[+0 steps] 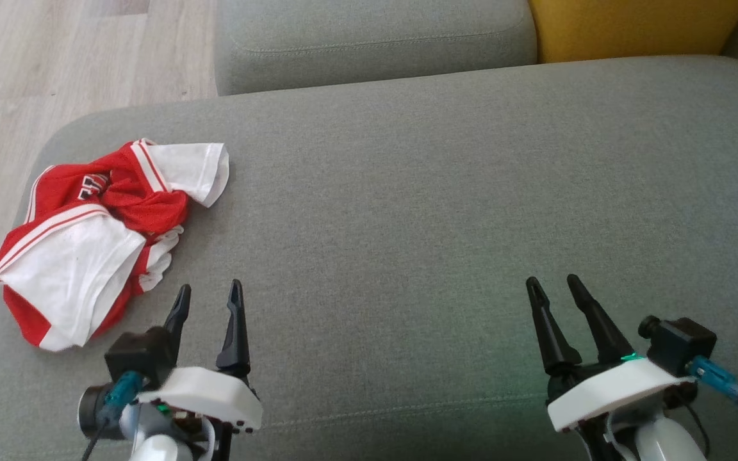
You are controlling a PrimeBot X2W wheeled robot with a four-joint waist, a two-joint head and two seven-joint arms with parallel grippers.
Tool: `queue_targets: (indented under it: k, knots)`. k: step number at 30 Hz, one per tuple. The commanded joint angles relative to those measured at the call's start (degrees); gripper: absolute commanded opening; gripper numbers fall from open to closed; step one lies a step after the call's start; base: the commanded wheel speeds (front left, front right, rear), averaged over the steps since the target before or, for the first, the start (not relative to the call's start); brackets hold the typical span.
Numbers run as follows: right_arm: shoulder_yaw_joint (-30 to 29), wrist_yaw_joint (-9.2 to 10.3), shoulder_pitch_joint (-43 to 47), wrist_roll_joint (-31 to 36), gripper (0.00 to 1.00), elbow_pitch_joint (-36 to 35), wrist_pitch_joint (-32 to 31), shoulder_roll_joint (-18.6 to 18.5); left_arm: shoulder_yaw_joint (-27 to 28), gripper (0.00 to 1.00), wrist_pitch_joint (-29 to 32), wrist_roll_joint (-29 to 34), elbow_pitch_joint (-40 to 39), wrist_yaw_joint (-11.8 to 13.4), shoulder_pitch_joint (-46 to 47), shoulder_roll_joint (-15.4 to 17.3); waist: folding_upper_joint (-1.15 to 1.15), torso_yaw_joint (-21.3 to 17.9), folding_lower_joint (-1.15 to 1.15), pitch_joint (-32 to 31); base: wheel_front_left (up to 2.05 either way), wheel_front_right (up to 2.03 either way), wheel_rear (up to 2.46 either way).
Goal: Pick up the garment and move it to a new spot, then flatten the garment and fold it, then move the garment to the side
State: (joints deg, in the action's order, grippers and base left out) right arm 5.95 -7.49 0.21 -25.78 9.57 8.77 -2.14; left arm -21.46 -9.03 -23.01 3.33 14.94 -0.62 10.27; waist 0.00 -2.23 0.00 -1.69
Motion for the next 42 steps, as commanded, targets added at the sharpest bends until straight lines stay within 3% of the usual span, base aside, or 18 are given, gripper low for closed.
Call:
queue_targets:
  k: [1,11,24,32,42]
  knots:
    - [0.8,0.0,-3.32,2.33,1.0,-2.44,1.25,-0.59,0.89,1.0,-0.96,2.06,-2.45,0.76,3.67,1.19,0.0,-0.08,0.0,0.01,0.0,0.0,0.0]
    - [-0.1,0.0,-3.58,9.95,1.0,-2.97,2.94,-0.64,-0.67,1.0,-2.67,6.92,-2.36,2.29,3.49,1.7,0.0,-0.39,0.0,-0.01,0.0,0.0,0.0]
    - [1.1,0.0,-3.47,18.87,1.0,-3.05,4.97,-0.7,1.14,1.0,-4.71,13.69,-3.26,2.71,1.86,0.32,0.0,-0.63,0.0,-0.27,0.0,0.0,0.0]
    - [0.92,0.0,-3.33,24.78,1.0,-2.32,6.23,-0.74,2.94,1.0,-5.97,16.96,-1.3,0.38,0.62,-1.75,0.0,-0.84,0.0,-0.54,0.0,0.0,0.0]
    - [0.62,0.0,-3.19,24.96,1.0,-1.11,6.23,-0.74,6.75,1.0,-5.97,16.52,1.77,-3.9,-0.04,-4.69,0.0,-0.56,0.0,-0.57,0.0,0.0,0.0]
